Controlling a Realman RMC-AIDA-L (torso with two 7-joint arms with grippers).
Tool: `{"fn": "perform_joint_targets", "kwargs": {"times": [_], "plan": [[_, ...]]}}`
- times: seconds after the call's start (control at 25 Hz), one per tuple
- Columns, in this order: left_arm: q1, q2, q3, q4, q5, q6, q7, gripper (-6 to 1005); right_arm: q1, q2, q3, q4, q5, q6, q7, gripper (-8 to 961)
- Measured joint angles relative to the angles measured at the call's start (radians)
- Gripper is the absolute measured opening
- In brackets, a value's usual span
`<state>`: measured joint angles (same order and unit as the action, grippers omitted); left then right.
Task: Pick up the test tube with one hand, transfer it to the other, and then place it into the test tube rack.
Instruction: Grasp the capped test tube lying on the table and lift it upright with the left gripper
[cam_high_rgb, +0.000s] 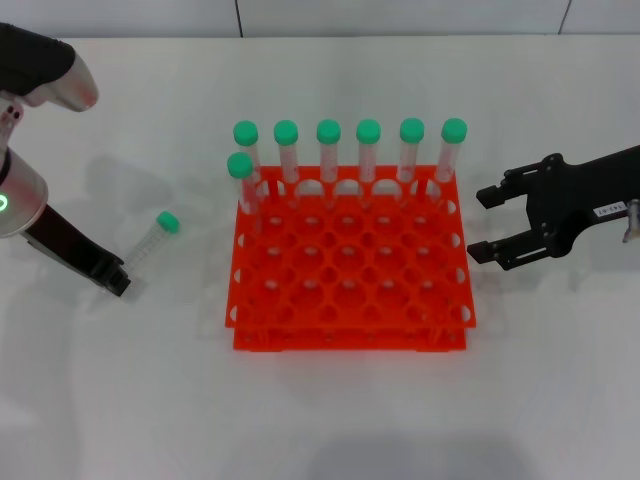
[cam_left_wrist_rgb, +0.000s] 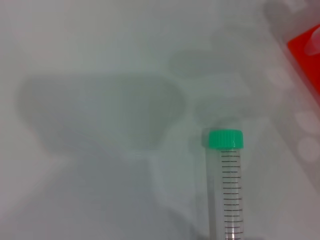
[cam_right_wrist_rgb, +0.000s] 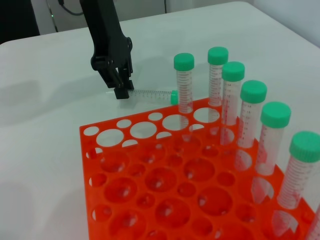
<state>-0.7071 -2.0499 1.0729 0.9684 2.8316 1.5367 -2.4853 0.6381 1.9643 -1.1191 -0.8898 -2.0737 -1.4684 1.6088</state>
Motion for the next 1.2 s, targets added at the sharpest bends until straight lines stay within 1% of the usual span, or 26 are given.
{"fn": "perform_joint_targets", "kwargs": {"times": [0.16,0.24,0.28,0.32,0.36,0.4,0.6,0.72,0.8,0.88,1.0,1.12,1.2], "plan": [[0.002,0.000,-0.007,0.022,-0.002,0.001,0.001,192,0.000,0.002,0.001,-0.001,0.000,0.003,0.000,749],[0.012,0.000,-0.011,0.074,-0.008,0.019,0.002,191,0.000,0.002,0.001,-0.001,0.000,0.003,0.001,749],[0.012,0.000,-0.011,0.074,-0.008,0.019,0.002,191,0.000,0.002,0.001,-0.001,0.000,0.003,0.002,749],[0.024,-0.002,-0.018,0.133,-0.011,0.040,0.002,191,-0.001,0.002,0.001,-0.001,0.000,0.003,0.002,749],[0.047,-0.007,-0.025,0.222,-0.023,0.068,0.003,191,-0.001,0.002,0.001,-0.001,0.000,0.003,0.002,749],[0.047,-0.007,-0.025,0.222,-0.023,0.068,0.003,191,-0.002,0.002,0.001,-0.001,0.000,0.002,0.003,749],[0.125,-0.010,-0.050,0.446,-0.104,0.120,0.003,191,-0.005,0.002,0.001,-0.001,0.004,0.000,0.003,748],[0.169,-0.010,-0.071,0.539,-0.180,0.121,0.018,192,-0.008,0.001,0.002,-0.001,0.007,0.000,0.003,748],[0.198,-0.012,-0.093,0.588,-0.273,0.105,0.051,192,-0.010,0.001,0.002,-0.001,0.008,0.000,0.004,748],[0.225,-0.016,-0.118,0.606,-0.383,0.083,0.114,192,-0.010,0.001,0.002,-0.001,0.009,-0.001,0.003,748],[0.266,-0.024,-0.146,0.599,-0.555,0.033,0.257,192,-0.010,0.002,0.002,-0.001,0.009,0.000,0.004,748],[0.298,-0.027,-0.150,0.551,-0.702,-0.020,0.400,191,-0.009,0.005,0.002,0.002,0.009,0.003,0.003,748],[0.307,-0.026,-0.152,0.478,-0.814,-0.046,0.517,191,-0.008,0.009,0.002,0.002,0.010,0.004,0.003,748]]}}
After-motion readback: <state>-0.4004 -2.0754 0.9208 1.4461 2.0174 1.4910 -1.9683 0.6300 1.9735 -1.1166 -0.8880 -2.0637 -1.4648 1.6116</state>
